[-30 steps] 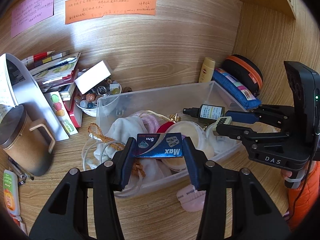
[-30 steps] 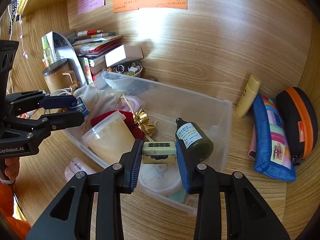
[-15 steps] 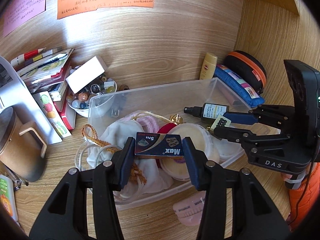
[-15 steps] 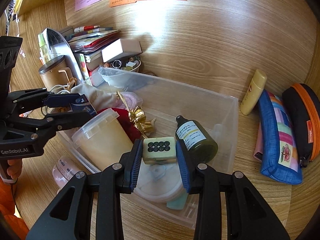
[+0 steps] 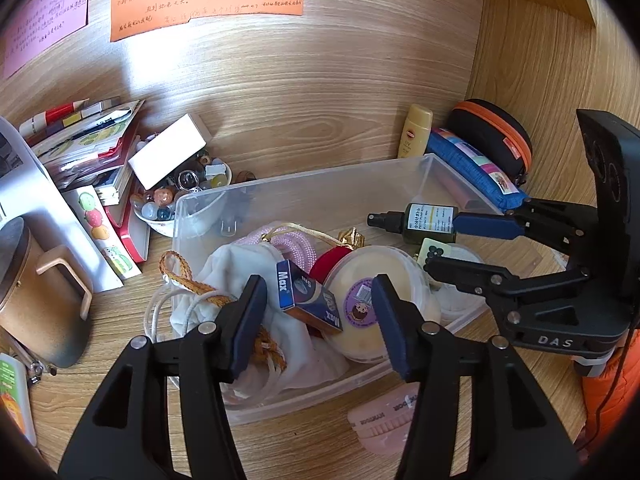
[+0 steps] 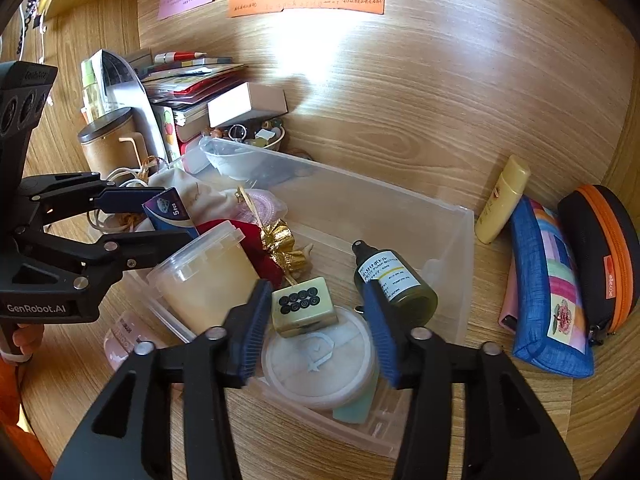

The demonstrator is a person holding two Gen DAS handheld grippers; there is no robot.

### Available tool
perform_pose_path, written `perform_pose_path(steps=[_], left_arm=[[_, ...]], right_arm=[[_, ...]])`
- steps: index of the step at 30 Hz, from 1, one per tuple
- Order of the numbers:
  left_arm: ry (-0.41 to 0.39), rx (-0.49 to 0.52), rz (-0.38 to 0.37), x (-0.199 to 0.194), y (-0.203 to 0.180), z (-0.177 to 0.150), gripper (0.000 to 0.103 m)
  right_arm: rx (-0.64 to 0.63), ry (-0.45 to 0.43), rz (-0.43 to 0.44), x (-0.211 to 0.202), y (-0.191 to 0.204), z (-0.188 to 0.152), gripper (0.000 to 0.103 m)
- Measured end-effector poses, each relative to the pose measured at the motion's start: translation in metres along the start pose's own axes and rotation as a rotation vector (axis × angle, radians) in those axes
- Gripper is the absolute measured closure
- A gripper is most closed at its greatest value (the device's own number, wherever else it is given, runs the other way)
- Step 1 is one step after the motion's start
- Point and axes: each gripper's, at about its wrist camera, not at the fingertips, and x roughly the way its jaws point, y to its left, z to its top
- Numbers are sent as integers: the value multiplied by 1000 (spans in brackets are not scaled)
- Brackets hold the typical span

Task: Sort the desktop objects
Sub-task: 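Lower both cards into the box and open both grippers, then withdraw both grippers and move the right gripper to the pink round fan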

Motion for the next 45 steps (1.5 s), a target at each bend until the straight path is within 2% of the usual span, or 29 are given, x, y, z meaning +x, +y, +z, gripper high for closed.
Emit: perform_pose_path(steps=[8,13,16,19,27,35,45], left_arm=[[-15,2,1,-9,-3,0,39],[-58,14,39,-22,-6,-1,22],[-72,8,43,-29,-3,-1,19],[-73,-11,45,-35,1,-4,14],[-53,-43,39,-49,10,-17,9],[-28,-54,66,-60,10,-35,9],[13,-96,82,-65,23,-65,8]], right_arm=[[-4,-16,-8,-12,4,2,48],[-25,-44,-28,-26,11,2,42],[-29,-52,-40,-32,15,0,36],[-27,-56,-43,-37,18,-2,34],[-12,-51,-25,-45,28,-9,34],[-31,-47,-12,-54,50,-23,34],[-34,0,8,-52,73,-39,32]])
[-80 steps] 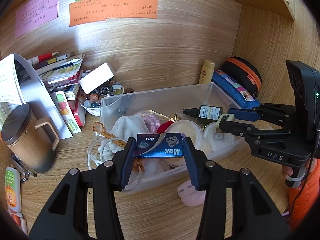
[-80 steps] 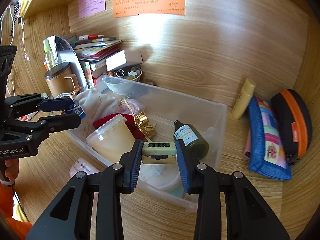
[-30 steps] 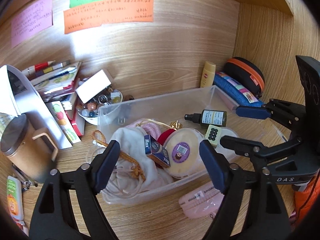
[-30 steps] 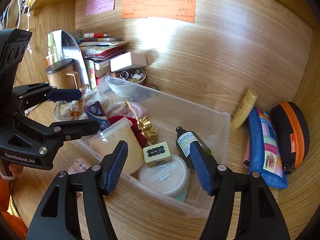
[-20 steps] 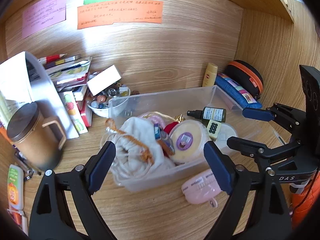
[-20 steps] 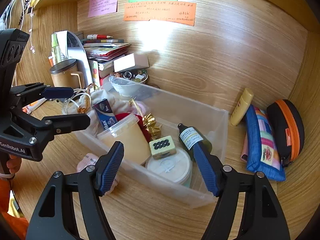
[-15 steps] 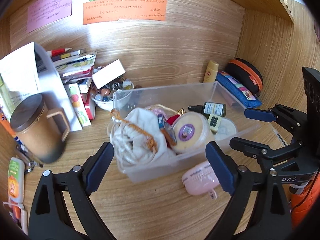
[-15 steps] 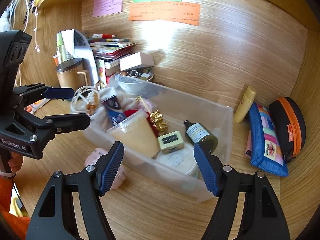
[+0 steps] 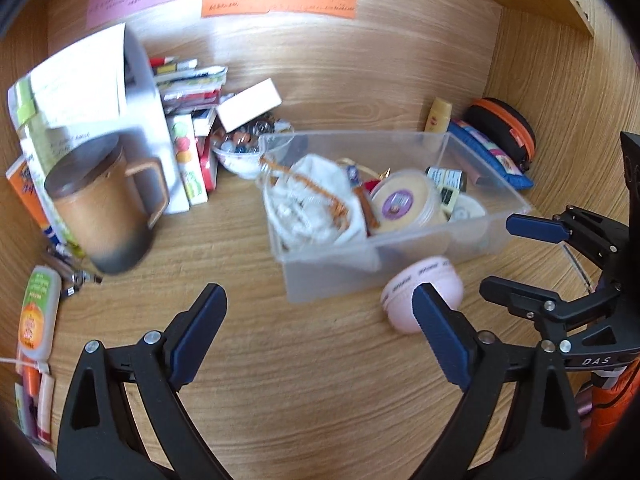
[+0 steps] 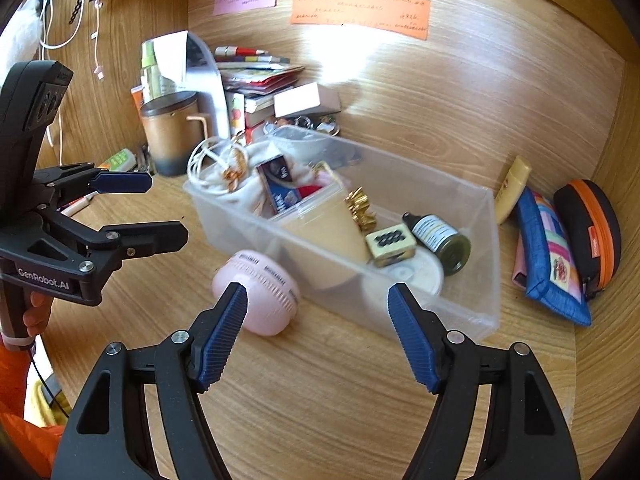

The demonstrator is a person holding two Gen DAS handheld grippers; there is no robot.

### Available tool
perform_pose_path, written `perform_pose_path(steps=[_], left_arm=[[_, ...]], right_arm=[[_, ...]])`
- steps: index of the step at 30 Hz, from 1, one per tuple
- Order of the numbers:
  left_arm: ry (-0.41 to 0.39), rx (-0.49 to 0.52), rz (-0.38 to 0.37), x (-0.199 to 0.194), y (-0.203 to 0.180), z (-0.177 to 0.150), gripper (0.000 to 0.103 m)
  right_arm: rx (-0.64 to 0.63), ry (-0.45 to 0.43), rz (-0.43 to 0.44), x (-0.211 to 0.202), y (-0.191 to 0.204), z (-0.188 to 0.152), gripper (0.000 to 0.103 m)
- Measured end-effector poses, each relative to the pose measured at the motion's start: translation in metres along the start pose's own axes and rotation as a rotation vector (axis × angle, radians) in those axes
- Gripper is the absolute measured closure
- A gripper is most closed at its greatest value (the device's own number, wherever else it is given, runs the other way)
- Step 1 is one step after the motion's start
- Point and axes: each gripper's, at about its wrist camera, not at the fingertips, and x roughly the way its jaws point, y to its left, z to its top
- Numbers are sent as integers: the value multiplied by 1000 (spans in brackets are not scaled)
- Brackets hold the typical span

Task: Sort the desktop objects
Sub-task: 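Withdraw both grippers and move the right gripper to the pink round fan, then close the right gripper around the pink round fan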

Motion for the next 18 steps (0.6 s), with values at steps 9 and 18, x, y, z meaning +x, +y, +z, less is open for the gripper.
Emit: perform_pose_path(steps=[9,18], left_arm=[[53,-16,-6,7,14,-19,8],[78,-34,-33,13,21,-29,8]], right_arm=[[10,41,9,19,23,-8,26],[15,98,-15,49,34,-8,27]])
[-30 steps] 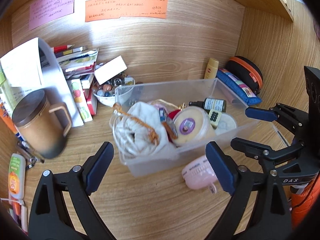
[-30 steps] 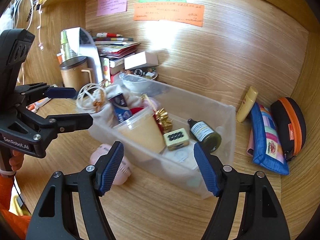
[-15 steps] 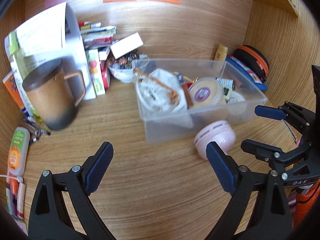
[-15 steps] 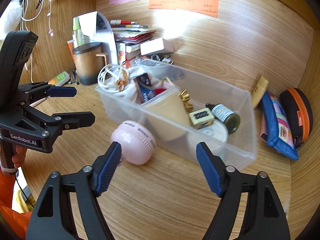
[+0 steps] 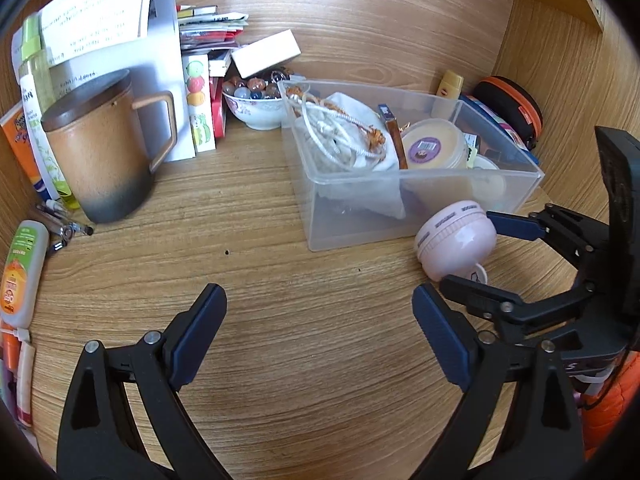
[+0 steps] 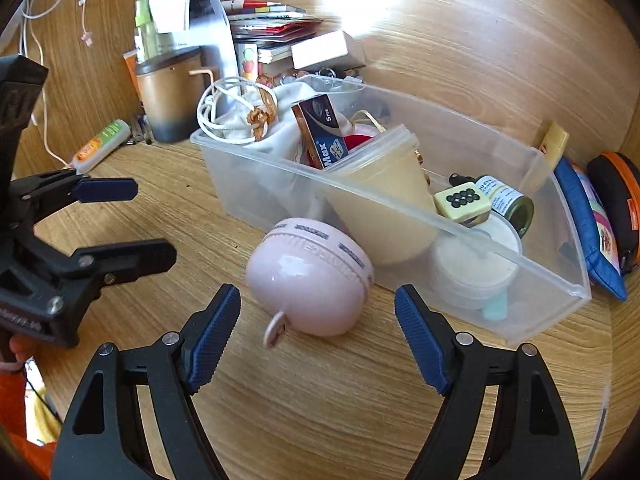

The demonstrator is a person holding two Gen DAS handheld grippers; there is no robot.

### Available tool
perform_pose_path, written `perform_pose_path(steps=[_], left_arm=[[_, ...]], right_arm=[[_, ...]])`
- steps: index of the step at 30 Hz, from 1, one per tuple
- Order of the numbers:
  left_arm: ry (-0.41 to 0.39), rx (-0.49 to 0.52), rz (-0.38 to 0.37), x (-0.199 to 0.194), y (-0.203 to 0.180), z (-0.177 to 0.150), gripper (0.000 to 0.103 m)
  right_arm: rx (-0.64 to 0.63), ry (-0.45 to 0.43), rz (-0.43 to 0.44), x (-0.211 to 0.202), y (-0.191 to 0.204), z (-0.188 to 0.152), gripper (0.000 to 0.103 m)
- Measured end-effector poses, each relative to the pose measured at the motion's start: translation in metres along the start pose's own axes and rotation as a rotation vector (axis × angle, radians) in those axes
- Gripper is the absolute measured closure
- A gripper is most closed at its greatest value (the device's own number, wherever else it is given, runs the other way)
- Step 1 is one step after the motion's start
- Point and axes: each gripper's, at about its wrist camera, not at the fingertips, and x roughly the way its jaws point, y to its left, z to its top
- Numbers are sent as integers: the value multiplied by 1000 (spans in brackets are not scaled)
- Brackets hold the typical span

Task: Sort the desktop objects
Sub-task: 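Close the right gripper around the pink round fan, then lift the pink fan with the right gripper and carry it over the box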

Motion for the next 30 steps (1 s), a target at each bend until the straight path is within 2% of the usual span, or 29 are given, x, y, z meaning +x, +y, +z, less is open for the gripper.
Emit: perform_pose_path(steps=[6,9,11,12,23,30], left_arm=[[10,10,-8,4,-1,-2,8],[10,9,-4,5,0,-3,8],[14,7,-4,6,0,-3,8],[16,6,-5,7,1,-3,8],[6,1,-8,6,-1,-1,8],[-12,5,-18,4,-6,3,8]], right_arm=[[-64,35,-68,13,14,0,29],[-89,27,-94,15,19,-1,34],[-81,34,-73,16,18,-1,43],[-75,36,-63,17,17,-1,43],[-21,16,17,9,7,-5,44],[-21,-13,29,-5,2,-9,44]])
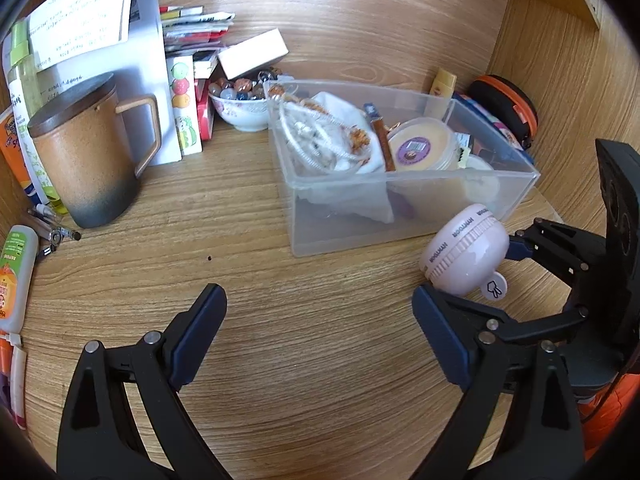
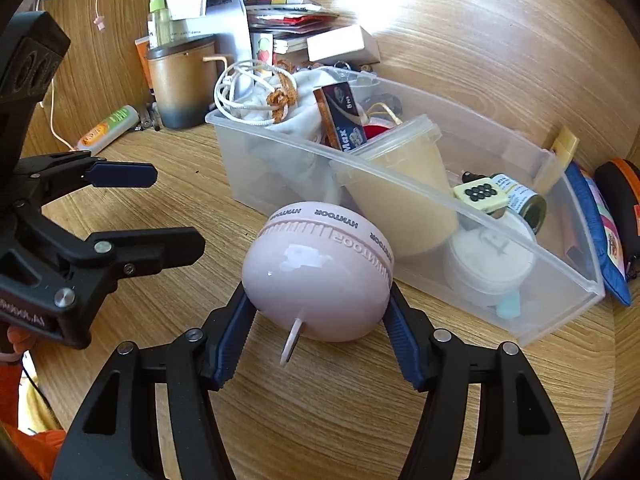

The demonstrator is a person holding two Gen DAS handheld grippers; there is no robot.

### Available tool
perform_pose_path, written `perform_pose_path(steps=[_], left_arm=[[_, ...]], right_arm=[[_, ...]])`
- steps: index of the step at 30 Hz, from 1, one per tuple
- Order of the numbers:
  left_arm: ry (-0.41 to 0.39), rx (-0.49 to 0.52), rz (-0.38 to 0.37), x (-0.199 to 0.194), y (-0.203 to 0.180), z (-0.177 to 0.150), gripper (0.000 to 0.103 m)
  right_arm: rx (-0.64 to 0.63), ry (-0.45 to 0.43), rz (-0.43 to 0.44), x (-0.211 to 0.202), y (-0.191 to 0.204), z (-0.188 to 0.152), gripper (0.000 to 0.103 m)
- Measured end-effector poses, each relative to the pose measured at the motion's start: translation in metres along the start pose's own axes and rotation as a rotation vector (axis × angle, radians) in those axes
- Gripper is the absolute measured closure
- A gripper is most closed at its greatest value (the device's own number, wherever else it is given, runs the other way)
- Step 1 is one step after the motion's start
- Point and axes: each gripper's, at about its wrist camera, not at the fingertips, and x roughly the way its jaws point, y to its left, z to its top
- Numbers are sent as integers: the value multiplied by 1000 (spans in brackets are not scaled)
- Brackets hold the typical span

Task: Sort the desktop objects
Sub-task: 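Lift the pink fan with the right gripper and carry it over the box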

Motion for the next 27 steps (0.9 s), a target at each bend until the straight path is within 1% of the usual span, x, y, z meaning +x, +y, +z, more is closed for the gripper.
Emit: perform_pose_path(steps=[5,12,17,25,27], left_arm=[[-62,16,-14,-13,-10,7,8],[-127,34,1,-32,-20,21,8],[-171,48,13,-43,-26,33,8],[-205,94,32,-43,-38,60,8],[-209,108,22,-42,-41,65,8]], right_arm=[[3,-18,-3,-9,-6,1,44],[20,-69,-18,-30,-22,8,44],[15,-106,-51,-47,-35,15,44],[36,-139,-99,-52,-63,32,44],[40,-140,-106,-50,-69,36,44]])
